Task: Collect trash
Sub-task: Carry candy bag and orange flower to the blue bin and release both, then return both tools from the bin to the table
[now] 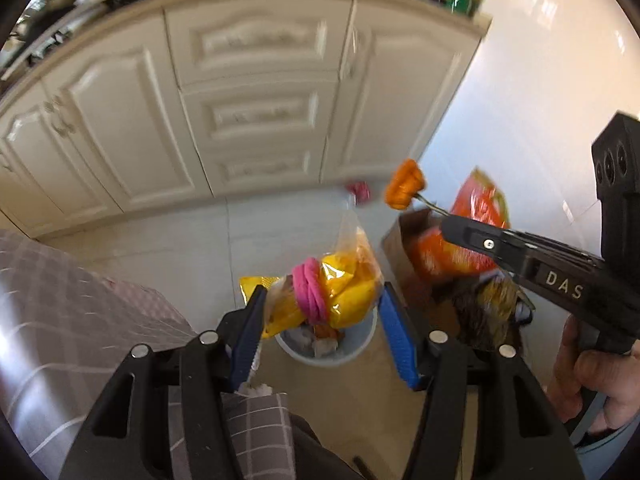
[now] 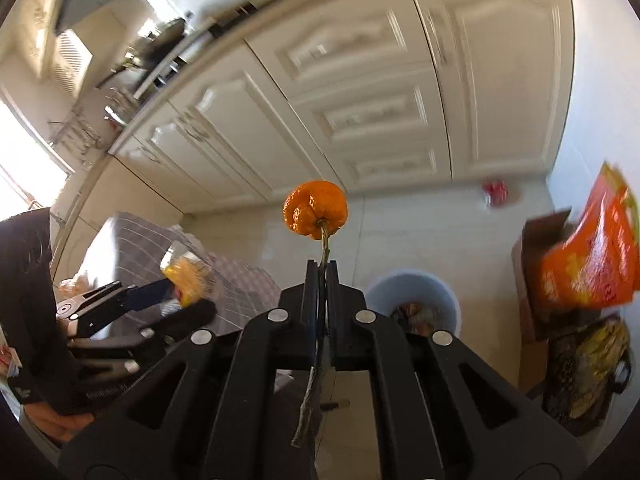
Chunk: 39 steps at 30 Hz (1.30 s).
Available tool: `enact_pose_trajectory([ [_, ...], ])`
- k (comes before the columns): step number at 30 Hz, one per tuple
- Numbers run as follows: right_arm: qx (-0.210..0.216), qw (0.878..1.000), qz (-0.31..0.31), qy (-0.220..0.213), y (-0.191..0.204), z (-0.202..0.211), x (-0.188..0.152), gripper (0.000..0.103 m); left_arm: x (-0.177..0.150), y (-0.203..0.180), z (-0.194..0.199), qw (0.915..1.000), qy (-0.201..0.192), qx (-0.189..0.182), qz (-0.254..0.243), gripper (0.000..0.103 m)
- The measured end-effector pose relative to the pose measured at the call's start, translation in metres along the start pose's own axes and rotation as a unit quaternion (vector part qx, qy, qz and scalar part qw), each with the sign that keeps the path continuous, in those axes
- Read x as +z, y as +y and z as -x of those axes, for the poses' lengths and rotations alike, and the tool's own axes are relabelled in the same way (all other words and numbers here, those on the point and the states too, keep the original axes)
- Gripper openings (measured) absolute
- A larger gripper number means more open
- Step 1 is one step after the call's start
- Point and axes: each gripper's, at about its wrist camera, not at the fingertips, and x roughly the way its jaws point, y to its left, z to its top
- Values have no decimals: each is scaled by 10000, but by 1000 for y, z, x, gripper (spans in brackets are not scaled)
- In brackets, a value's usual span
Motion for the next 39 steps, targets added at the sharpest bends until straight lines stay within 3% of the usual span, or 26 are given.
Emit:
enact_pose_trajectory([
  [4,64,9989,-293,372,-21,-38,2,5,13,-5,-46,9989,467,-75,2,56],
  [6,208,9953,-786,531,-42,-58,4,6,19,-8,-69,9972,745,-69,-69,61],
  [7,223,9929,-1001,601,-51,-64,3,25,20,-10,-79,9960,877,48,-135,75],
  [8,231,9899,-1224,674,-61,-73,3,74,22,-9,-85,9950,962,196,-186,86],
  [9,209,9868,-1475,635,-72,-79,0,87,23,-11,-92,9942,979,373,-225,87],
  [13,130,9777,-1985,671,-95,-88,-13,89,22,-2,-96,9937,1059,361,-21,93],
  [17,-64,9783,-1971,632,-96,-82,-20,96,19,4,-81,9949,913,424,51,93],
  [22,-288,9804,-1890,481,-88,-69,-21,97,17,2,-58,9967,642,485,101,93],
  [32,-342,9890,-1424,212,-43,-32,-11,97,7,3,7,9990,71,429,140,93],
  [39,-221,9950,-975,-39,10,0,-4,97,-7,18,60,9977,-408,465,270,93],
])
